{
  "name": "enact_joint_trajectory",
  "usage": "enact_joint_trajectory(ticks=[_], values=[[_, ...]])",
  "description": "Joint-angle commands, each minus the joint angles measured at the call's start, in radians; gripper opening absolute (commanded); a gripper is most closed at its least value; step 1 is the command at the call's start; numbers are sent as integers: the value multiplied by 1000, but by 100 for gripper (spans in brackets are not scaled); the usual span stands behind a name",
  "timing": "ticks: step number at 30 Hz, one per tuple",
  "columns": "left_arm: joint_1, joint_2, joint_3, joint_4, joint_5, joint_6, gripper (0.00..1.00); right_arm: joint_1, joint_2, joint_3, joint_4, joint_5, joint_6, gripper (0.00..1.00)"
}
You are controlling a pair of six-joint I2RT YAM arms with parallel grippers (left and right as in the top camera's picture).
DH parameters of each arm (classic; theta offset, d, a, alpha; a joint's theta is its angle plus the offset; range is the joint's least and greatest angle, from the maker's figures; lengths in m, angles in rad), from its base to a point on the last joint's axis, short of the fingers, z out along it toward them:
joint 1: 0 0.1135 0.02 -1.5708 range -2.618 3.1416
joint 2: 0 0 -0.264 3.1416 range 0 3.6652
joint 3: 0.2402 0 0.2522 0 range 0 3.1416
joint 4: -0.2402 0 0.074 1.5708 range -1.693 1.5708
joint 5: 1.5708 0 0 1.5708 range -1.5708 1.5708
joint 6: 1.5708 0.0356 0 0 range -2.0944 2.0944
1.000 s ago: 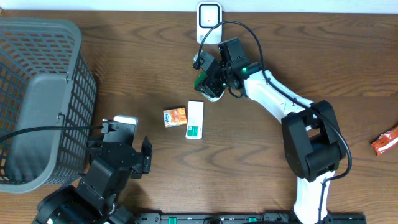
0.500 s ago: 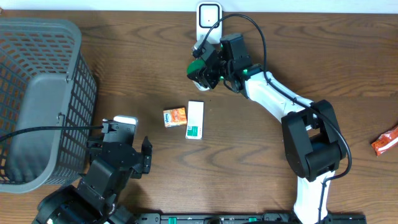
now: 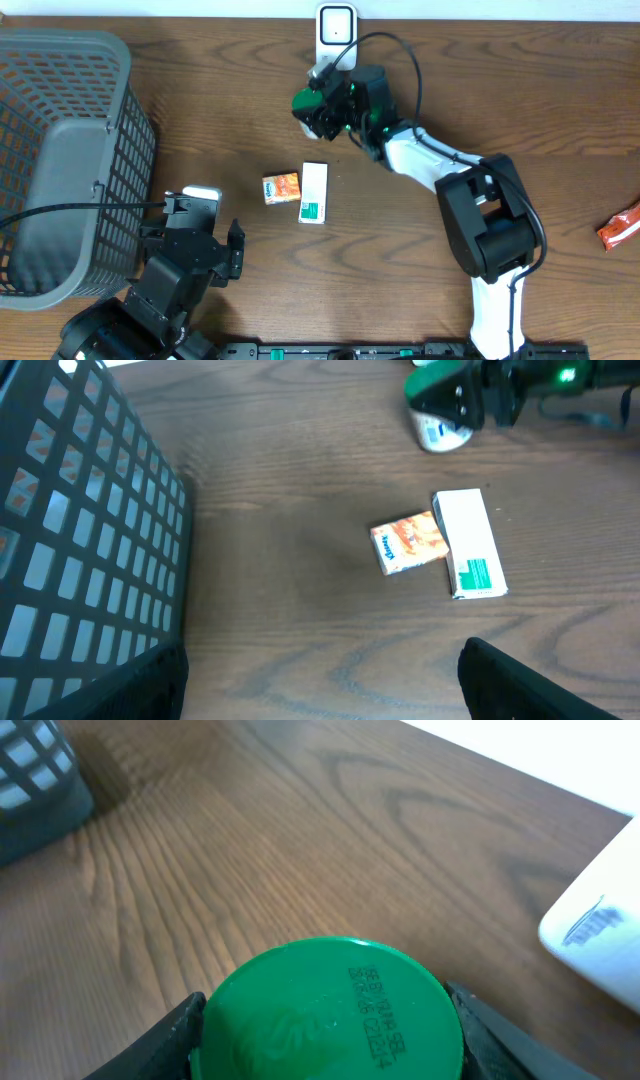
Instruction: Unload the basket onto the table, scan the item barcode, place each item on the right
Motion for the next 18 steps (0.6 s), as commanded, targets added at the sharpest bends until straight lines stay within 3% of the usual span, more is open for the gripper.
enact_joint_trajectory(ticks=[1,18], values=[[-3,-1,-4,-3,-14,-5,85,46,5,-39,55,52,35,50],[-3,-1,-4,-3,-14,-5,85,68,5,-68,69,119,61,61]])
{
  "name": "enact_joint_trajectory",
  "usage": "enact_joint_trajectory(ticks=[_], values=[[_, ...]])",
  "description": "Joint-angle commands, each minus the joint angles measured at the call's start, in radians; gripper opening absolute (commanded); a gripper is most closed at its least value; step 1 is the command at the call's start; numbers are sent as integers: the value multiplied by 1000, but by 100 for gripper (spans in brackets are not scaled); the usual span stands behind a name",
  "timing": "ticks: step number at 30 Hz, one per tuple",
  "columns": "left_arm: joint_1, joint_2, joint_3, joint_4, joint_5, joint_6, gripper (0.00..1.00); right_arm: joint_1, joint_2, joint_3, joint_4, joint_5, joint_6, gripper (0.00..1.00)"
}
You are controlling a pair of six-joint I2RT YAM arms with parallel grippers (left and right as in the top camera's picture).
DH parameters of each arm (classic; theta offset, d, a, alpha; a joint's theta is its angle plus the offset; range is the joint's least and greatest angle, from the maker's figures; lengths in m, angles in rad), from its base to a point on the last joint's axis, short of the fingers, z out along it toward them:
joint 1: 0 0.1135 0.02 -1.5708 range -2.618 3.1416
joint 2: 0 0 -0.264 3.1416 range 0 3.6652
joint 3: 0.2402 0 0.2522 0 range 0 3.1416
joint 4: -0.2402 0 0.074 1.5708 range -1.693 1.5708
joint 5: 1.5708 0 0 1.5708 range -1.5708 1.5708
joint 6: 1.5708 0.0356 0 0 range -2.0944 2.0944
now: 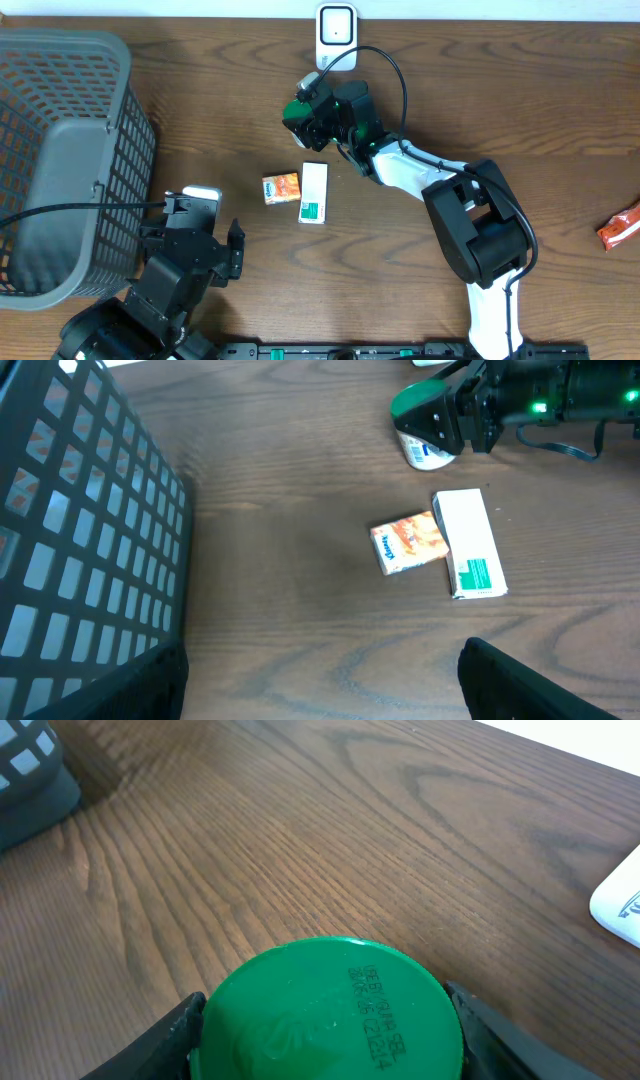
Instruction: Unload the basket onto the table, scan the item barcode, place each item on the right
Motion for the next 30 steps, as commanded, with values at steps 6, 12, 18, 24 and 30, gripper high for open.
enact_joint_trajectory(ticks=[6,12,18,24,30], values=[[-3,-1,-4,-3,-13,-5,85,2,5,-13,38,9,12,72],[-3,-1,-4,-3,-14,-5,85,2,5,-13,98,9,24,72],[-3,-1,-4,-3,-13,-5,85,2,-10,-12,140,9,27,99],[-3,-1,-4,-3,-13,-5,85,-3,-195,1,-95,157,345,99],[-3,-1,-4,-3,-14,-5,85,23,-352,179,-637,370,479,99]])
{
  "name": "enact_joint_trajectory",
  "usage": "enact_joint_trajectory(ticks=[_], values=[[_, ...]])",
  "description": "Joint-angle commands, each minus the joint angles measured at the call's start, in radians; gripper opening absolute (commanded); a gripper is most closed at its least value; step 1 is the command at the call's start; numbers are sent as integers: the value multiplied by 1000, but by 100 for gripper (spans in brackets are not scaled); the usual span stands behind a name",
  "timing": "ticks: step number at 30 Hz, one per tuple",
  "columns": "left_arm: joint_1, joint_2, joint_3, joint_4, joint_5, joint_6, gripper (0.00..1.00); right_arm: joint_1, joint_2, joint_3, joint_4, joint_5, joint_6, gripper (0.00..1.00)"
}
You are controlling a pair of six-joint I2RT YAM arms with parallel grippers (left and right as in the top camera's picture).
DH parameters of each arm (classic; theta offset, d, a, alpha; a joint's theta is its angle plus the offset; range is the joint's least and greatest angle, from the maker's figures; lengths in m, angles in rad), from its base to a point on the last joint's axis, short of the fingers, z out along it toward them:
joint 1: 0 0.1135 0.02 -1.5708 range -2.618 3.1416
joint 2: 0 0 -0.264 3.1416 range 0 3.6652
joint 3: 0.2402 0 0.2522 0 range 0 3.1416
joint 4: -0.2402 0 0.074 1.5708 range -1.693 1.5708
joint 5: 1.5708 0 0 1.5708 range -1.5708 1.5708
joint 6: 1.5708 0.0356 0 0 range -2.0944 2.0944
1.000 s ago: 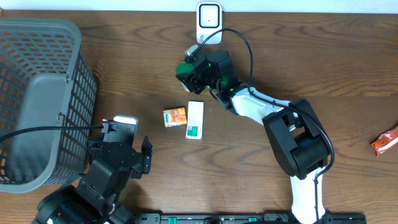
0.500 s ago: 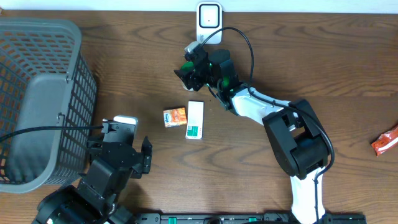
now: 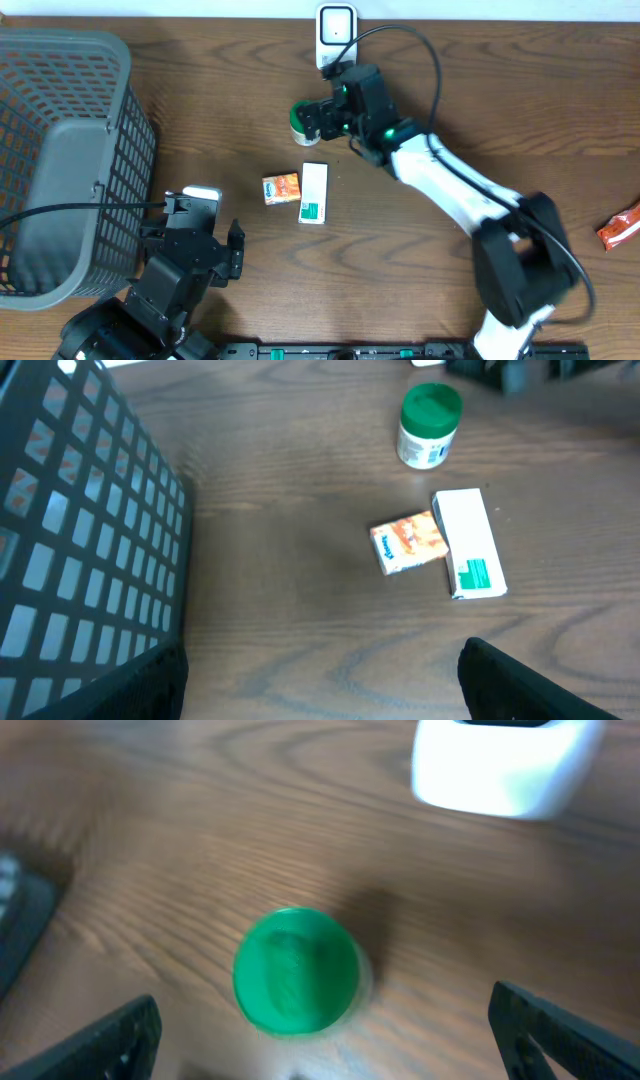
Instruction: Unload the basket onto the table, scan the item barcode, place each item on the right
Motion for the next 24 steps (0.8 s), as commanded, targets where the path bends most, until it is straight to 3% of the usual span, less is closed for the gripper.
enact_joint_trajectory(ticks=[1,5,7,9,12,19,24], values=[[-3,-1,-3,-3,-14,-5,85,31,-97,102,-115,119,84,99],[-3,-1,-3,-3,-14,-5,85,68,-135,102,-99,114,80,99],[-3,-1,-3,-3,-14,-5,85,68,-135,121,-142,113,228,95],[-3,-1,-3,-3,-14,-5,85,67,-121,178,-231,90,276,94],[-3,-1,-3,-3,-14,-5,85,81,-44,357,-381,99,304,99],[-3,-1,-3,-3,-14,-5,85,105,282,902,-838,151,358,99],[-3,-1,-3,-3,-14,-5,85,101,445,1068,-988,96,391,99]])
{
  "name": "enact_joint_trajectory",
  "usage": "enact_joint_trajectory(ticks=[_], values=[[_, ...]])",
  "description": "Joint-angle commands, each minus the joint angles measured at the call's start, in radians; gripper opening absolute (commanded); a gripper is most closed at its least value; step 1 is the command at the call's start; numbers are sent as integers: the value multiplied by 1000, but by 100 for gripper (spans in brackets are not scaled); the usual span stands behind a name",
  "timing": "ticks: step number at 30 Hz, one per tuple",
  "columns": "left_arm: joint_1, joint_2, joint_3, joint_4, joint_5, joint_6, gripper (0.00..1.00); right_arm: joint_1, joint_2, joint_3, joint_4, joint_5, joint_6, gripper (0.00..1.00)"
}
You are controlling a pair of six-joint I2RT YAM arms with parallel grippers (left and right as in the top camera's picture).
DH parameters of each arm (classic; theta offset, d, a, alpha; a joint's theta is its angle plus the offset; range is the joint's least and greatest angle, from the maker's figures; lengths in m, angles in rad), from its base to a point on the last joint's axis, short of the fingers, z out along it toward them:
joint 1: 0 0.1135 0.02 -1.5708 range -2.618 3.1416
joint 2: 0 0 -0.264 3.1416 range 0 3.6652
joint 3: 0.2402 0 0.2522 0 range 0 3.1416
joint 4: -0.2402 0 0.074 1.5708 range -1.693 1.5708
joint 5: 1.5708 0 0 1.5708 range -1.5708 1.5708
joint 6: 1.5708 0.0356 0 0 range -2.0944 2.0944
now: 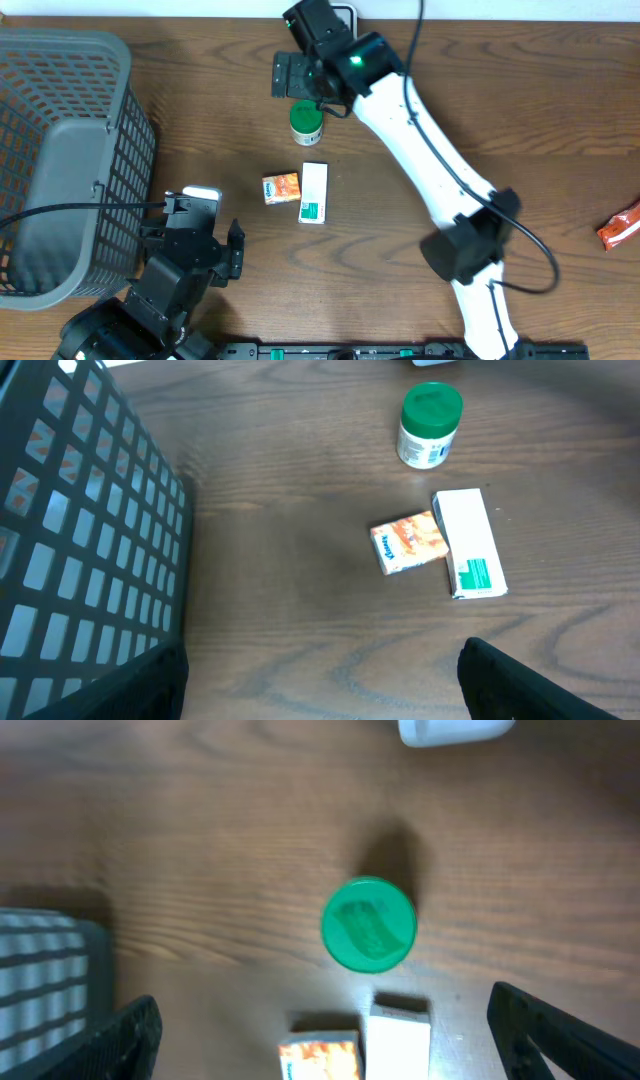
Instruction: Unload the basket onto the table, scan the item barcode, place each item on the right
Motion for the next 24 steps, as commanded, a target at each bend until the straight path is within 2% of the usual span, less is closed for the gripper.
enact_joint_trajectory(ticks=[1,24], values=[[-3,-1,-3,-3,-13,-5,85,2,84,52,-28,-34,44,99],[-3,-1,-3,-3,-14,-5,85,-35,260,51,37,-79,88,99]])
